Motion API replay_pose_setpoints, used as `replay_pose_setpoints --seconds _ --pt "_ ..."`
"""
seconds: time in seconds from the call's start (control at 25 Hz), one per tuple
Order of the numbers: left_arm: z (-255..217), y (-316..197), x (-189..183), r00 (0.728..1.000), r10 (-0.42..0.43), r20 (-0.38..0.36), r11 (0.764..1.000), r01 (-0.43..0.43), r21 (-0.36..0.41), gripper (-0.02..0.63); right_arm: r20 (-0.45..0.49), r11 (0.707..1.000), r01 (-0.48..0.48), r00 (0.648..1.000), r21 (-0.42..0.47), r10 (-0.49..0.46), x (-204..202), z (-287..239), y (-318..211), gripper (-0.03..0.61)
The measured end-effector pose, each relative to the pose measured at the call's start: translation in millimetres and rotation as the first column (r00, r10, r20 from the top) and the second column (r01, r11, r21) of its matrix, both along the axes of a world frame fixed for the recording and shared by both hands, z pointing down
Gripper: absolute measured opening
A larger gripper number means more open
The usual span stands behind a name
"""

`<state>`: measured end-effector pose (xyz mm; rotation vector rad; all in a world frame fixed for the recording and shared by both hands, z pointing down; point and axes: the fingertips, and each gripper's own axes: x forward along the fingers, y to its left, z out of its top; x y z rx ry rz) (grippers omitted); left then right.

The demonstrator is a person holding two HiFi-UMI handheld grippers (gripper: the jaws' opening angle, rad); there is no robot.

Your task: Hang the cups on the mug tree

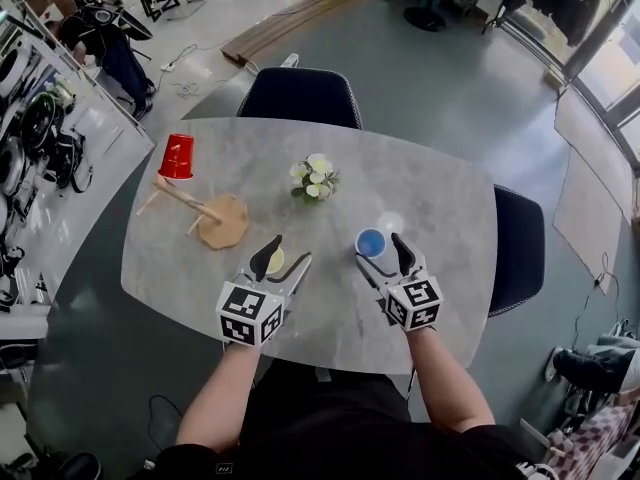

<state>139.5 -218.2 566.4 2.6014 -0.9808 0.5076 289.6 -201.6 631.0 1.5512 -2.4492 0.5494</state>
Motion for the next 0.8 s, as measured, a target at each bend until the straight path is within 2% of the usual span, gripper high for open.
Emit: replay_pose_setpoints --seconds 0.4,0.64,0.8 --pt "6 -2 4 1.0 -0.021 0.02 0.999 0.022 -0.023 0.261 -0.041 0.998 0.016 0.999 -0.055 -0.018 1 41 -5 0.353" --pt "6 0 -10 0.998 -0.045 0.046 0.998 0.047 -0.033 0.258 -0.057 0.995 0.004 0.998 -0.098 -0.009 -1 66 -12 0.353" --pt "6 2 -18 0.997 -0.062 0.055 0.997 0.064 -0.034 0.255 -0.109 0.992 -0.002 0.994 -0.124 -0.012 1 84 -15 0.353"
